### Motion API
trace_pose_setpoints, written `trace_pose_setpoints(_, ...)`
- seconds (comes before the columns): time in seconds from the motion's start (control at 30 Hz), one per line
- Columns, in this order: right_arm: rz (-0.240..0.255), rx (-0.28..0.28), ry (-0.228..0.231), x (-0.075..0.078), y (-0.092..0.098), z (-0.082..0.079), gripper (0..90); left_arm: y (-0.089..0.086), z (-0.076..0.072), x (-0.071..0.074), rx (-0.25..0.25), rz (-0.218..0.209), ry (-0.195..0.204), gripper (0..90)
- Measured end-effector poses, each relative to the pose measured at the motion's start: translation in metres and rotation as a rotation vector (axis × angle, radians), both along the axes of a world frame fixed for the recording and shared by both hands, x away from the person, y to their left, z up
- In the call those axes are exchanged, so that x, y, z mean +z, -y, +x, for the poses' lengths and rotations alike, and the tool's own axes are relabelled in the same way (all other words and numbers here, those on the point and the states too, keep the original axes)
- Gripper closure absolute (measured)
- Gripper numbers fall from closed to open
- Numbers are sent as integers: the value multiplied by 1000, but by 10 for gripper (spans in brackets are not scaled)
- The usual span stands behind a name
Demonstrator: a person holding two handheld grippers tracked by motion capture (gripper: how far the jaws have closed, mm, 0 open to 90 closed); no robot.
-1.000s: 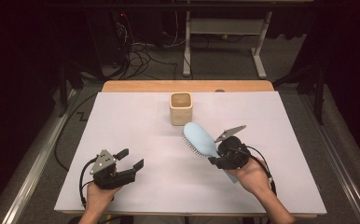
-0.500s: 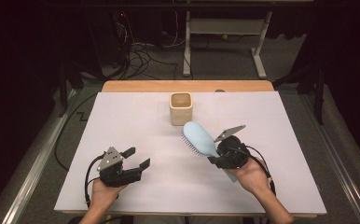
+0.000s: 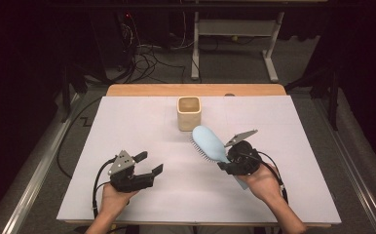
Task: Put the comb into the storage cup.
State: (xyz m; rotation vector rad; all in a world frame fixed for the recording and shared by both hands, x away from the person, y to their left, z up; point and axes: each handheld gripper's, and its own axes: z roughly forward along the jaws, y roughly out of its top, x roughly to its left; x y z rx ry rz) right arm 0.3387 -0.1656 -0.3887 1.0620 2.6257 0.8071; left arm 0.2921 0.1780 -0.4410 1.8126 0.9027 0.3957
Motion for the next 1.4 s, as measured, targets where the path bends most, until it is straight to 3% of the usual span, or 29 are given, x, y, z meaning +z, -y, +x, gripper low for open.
trace_pose_setpoints(0.33, 2, -4, 6, 1, -1, 0, 704, 8, 3, 3, -23, -7, 1, 248)
trace_pose_setpoints(0.5, -1, -4, 15, 5, -1, 0, 704, 17, 5, 6, -55, -53, 4, 249)
trace_pose_setpoints(0.67, 6, 3, 28, 9, -2, 0, 703, 29, 8, 13, -62, -32, 47, 255)
trace_pose_setpoints(0.87, 10, 5, 29, 10, -5, 4, 704, 42, 19, 12, -88, 5, -3, 260)
trace_pose_setpoints(1.17, 31, 7, 33, 6, -6, 1, 704, 59, 22, 21, -130, -26, -34, 249)
trace_pose_setpoints(1.4, 34, 7, 27, 2, -9, 2, 703, 74, 27, 22, -171, -1, -65, 225)
